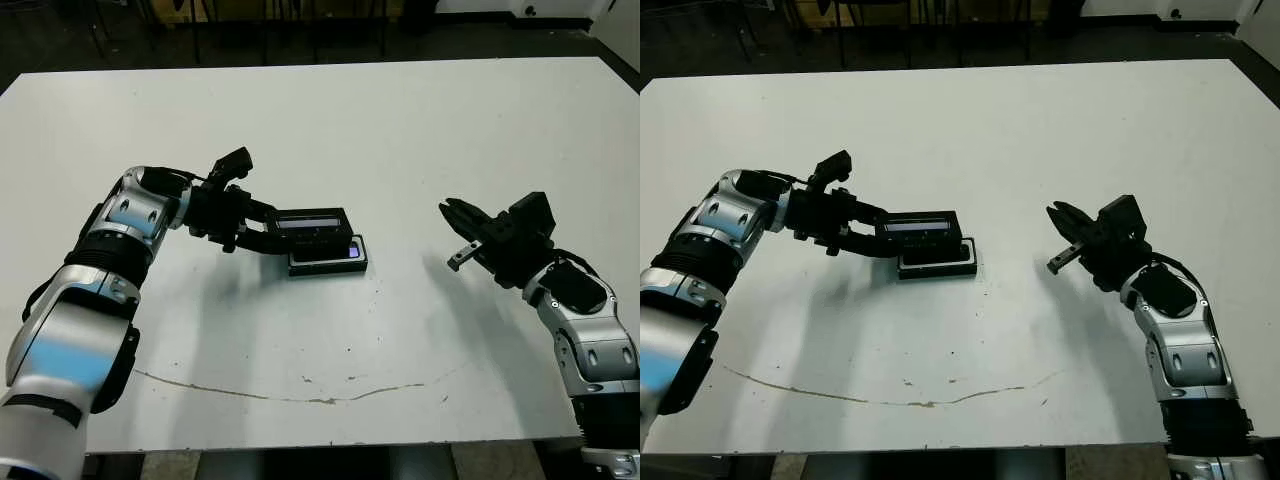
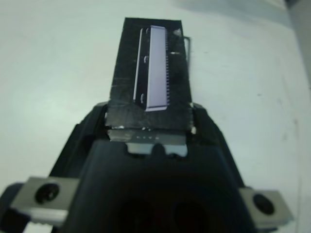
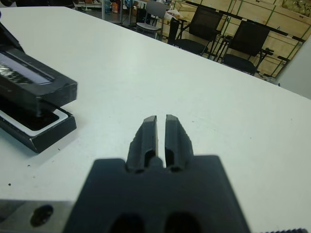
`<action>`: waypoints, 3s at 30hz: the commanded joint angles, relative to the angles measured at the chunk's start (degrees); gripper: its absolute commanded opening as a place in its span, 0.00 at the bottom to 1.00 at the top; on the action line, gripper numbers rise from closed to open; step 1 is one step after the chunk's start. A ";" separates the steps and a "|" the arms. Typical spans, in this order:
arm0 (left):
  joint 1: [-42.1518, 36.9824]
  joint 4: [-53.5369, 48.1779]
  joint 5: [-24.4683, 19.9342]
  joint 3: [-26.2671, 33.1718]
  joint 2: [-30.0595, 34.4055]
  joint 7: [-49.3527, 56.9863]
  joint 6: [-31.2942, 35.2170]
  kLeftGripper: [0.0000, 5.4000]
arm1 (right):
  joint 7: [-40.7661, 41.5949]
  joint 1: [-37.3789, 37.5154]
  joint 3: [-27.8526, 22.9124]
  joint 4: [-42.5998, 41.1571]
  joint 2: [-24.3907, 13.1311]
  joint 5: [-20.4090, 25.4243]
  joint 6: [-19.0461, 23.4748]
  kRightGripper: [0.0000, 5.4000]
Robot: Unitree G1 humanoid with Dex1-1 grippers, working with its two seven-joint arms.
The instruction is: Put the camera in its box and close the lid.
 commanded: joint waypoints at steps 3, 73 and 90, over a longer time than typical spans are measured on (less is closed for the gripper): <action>0.93 2.40 0.34 -0.15 -0.68 -2.98 1.21 0.50 | 0.37 1.48 0.26 -0.81 -0.87 -0.63 0.08 0.00; -2.52 20.35 14.92 -8.92 -14.36 8.84 -8.03 0.50 | 7.75 5.26 -1.35 -0.01 -3.15 2.08 -12.39 0.00; -1.02 17.24 17.00 -10.27 -10.58 4.22 -8.39 0.56 | 7.51 6.38 -0.48 -2.79 -2.99 1.70 -14.21 0.00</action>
